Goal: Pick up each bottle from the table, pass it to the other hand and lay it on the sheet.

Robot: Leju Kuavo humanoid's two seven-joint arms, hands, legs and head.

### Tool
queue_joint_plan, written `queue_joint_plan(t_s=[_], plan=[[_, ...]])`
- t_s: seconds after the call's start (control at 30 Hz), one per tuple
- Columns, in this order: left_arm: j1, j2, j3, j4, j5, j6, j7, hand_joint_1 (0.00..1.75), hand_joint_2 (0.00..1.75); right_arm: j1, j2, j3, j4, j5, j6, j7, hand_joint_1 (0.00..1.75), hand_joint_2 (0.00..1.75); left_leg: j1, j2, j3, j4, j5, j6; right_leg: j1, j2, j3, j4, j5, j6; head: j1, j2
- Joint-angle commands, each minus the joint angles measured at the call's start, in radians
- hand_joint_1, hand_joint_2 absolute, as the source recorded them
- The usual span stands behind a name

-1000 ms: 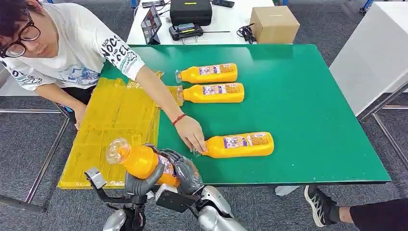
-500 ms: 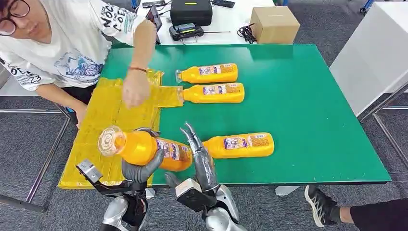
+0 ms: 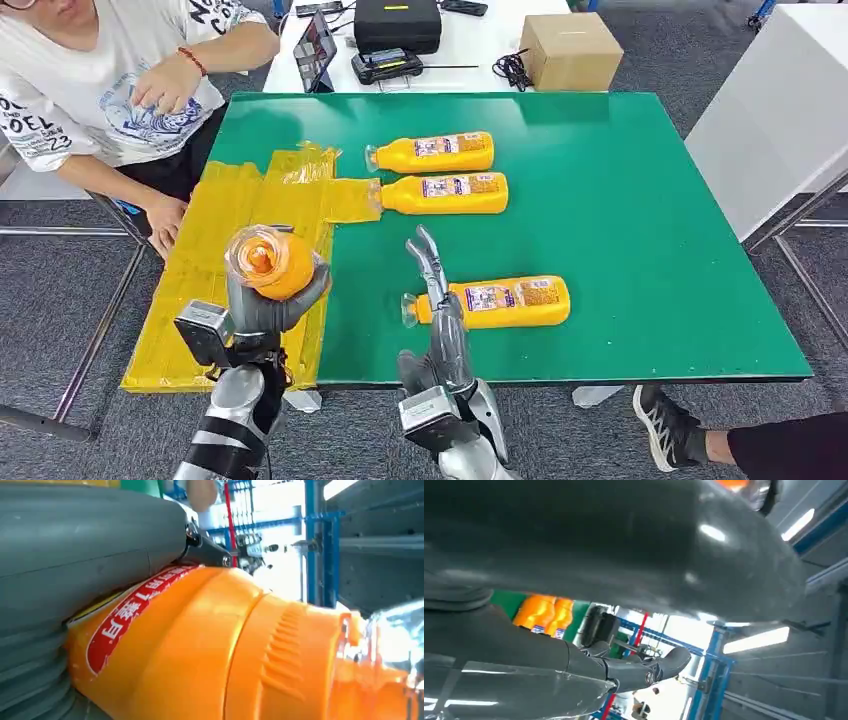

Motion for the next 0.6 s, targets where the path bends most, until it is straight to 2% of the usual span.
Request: queue_joint_plan(t_s=[0.03,0.1,0.13,0.23,0.3,0.33,0.43,0.6], plan=[[-0.177,0.100,0.028,0.295,-0.331,0.265,-0.019,1.75,1.75,-0.063,-0.035,0.054,0.009,-0.049,0.045,-0.011,0.00,0.00,0.001,0.000,0.004,-0.001,-0.001,-0.001,0.001,0.000,0.004,-0.001,-0.001,-0.002,0.000,0.000],[-0.272,0.154,0.004,0.449,-0.571,0.385,0.030,1.75,1.75,-0.071,-0.029,0.066,0.015,-0.057,0.068,-0.007,0.00,0.00,0.001,0.000,0.003,-0.001,0.000,-0.001,0.001,0.000,0.003,-0.001,0.000,-0.002,0.000,0.000],[-0.309,0.173,-0.003,0.502,-0.650,0.398,0.060,1.75,1.75,-0.072,-0.027,0.069,0.016,-0.059,0.075,-0.007,0.00,0.00,0.002,0.000,0.005,-0.001,-0.001,-0.002,0.002,0.000,0.006,-0.001,-0.001,-0.003,0.000,0.000],[-0.376,0.229,0.015,0.573,-1.135,0.404,0.277,1.75,1.75,-0.076,-0.023,0.071,0.018,-0.073,0.118,-0.002,0.00,0.00,0.001,0.000,0.003,0.000,0.000,-0.002,0.001,0.000,0.003,0.000,0.000,-0.002,0.000,0.000],[-0.428,0.253,-0.008,0.672,-1.221,0.404,0.304,1.75,1.75,-0.076,-0.022,0.070,0.016,-0.078,0.137,-0.002,0.00,0.00,0.002,0.000,0.003,0.000,0.000,-0.001,0.002,0.000,0.003,0.000,0.000,-0.002,0.000,0.000],[-0.463,0.281,-0.061,0.741,-1.338,0.401,0.368,1.75,1.75,-0.068,-0.015,0.063,0.005,-0.080,0.158,0.000,0.00,0.00,0.003,0.002,0.005,0.000,-0.001,-0.003,0.003,0.002,0.005,-0.001,0.000,-0.004,0.000,0.000],[-0.491,0.320,-0.097,0.793,-1.427,0.364,0.404,1.75,1.75,-0.059,-0.010,0.055,-0.004,-0.074,0.193,0.014,0.00,0.00,0.002,0.002,0.004,0.000,0.000,-0.003,0.002,0.001,0.003,0.000,0.000,-0.003,0.000,0.000],[-0.490,0.320,-0.095,0.794,-1.426,0.365,0.400,1.75,1.75,-0.058,-0.010,0.053,-0.002,-0.074,0.195,0.013,0.00,0.00,0.003,0.002,0.004,0.000,0.000,-0.003,0.002,0.001,0.004,0.001,-0.001,-0.002,0.000,0.000]])
